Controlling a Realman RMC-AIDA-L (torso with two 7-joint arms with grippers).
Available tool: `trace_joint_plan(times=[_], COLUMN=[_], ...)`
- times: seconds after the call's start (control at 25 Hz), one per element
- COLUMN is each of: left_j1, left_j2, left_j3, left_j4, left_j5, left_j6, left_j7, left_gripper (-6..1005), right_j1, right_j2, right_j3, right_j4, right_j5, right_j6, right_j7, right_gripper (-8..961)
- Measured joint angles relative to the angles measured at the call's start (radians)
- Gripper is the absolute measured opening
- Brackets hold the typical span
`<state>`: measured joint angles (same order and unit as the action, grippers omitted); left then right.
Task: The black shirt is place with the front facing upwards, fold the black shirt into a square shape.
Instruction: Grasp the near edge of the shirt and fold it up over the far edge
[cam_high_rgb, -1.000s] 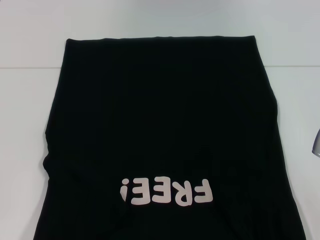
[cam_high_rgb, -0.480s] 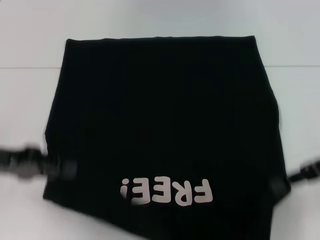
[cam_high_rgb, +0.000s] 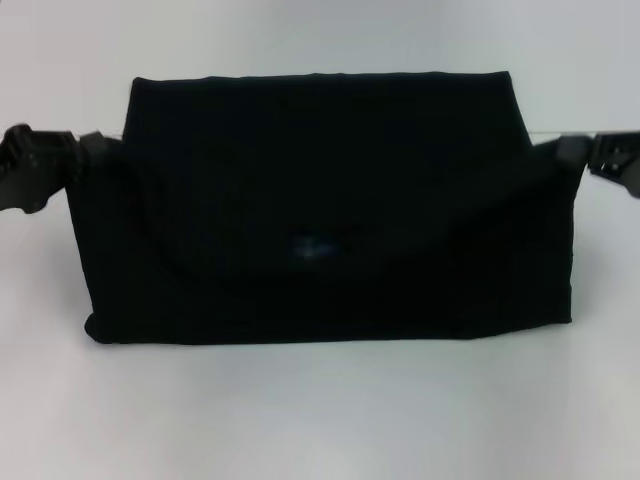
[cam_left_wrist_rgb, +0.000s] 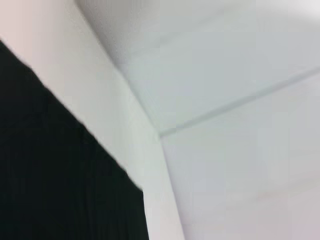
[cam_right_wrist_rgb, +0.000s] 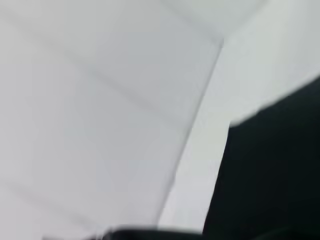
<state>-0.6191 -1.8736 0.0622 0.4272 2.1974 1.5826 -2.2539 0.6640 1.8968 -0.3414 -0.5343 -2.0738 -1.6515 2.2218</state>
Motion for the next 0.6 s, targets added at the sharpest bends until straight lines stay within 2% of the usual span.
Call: trace_joint_plan(times=[0.08,0.12,0.16,0.4,0.6], left_j1=[0.011,0.012,0.013,-0.002,-0.009], left_j2=[-0.020,-0.024,-0.031,-0.054,-0.063], left_j3=[-0.001,-0.001,0.000,0.003,0.003], left_j4=[-0.013,-0.016,-0.022,-0.038,-0.040], left_j5=[-0.052,-0.062,-0.077,-0.097,-0.125], left_j6=[-0.057,-0.069,-0.087,-0.177,-0.243], left_j7=[0.032,0.040,0.057,0.121,0.144], left_gripper=[42,42,42,41,41], right_j1=[-0.020,-0.031,-0.031,-0.031,-0.031], right_j2=[0.016,0.032,0.032,0.081,0.097], right_j3=[0.001,0.001,0.001,0.002,-0.001], right_j4=[0.026,0.050,0.050,0.071,0.073], right_j5=[0.057,0.102,0.102,0.137,0.177], right_j6=[0.067,0.126,0.126,0.290,0.398], right_j7=[-0.026,-0.060,-0.060,-0.165,-0.237], right_gripper=[62,62,62,63,64])
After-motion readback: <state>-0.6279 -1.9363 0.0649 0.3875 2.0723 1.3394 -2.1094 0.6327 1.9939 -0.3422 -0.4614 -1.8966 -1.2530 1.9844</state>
